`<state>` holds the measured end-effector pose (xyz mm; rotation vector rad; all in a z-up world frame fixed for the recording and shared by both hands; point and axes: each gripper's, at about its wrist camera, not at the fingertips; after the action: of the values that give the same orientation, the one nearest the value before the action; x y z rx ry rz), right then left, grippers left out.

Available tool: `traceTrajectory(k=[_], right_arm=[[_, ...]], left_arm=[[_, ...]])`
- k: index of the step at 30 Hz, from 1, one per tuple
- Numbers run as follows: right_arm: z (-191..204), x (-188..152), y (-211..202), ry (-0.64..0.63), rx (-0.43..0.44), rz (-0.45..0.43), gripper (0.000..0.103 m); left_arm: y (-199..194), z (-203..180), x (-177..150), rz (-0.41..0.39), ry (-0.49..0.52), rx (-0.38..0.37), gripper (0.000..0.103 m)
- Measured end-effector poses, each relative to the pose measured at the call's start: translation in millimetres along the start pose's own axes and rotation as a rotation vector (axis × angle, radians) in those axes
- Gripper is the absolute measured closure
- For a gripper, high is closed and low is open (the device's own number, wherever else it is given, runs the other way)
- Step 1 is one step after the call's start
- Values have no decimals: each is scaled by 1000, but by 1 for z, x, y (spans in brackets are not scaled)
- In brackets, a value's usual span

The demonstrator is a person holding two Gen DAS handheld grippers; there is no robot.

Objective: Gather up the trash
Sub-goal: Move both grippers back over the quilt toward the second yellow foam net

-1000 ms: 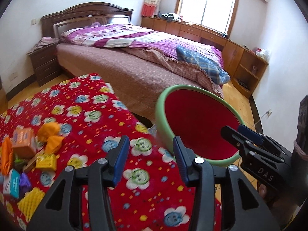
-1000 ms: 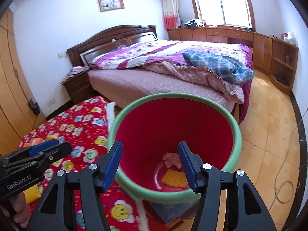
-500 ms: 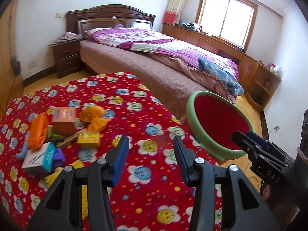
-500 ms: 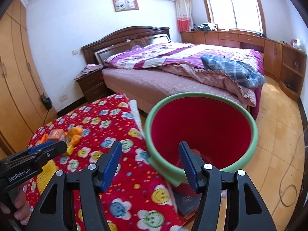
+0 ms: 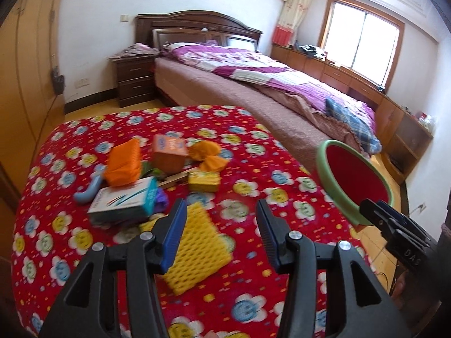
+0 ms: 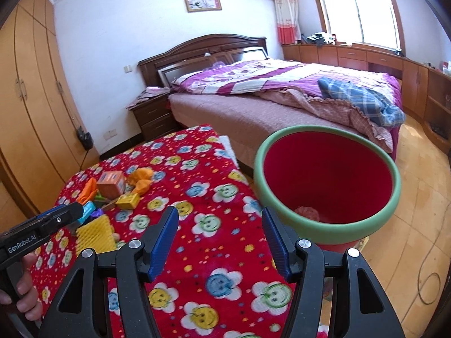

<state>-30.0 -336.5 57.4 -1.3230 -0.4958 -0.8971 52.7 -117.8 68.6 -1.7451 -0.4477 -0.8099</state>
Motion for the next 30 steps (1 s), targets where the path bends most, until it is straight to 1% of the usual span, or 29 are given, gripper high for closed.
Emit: traceTrajectory(k=[4,12,16,22,26,30], right_arm=[[6,-7,4,-4,35,19,40],[12,-17,11,-21,38,50,40],[11,-21,15,-18,44,69,40],[10,-25,22,-12,52,93,40],[7,-28,25,-5,55,106,40],[5,-29,27,5,58,115,40]], left_arm=[[1,17,-9,7,-22,57,49],[22,39,-30,91,-78,95,49],[35,42,-37,132,-106,95,49],[50,39,-46,185,-123,61,49],[54,36,-48,174,-115,90,49],[56,37,-48,171,-133,89,50]])
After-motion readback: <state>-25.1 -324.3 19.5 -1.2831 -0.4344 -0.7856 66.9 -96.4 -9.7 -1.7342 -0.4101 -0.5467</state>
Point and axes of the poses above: each gripper's, at about its wrist camera, not at the fingertips, and y roughly the way its jaws point, z to its left, x to its top, and after that the axes turned 3 degrees about z, right-handed
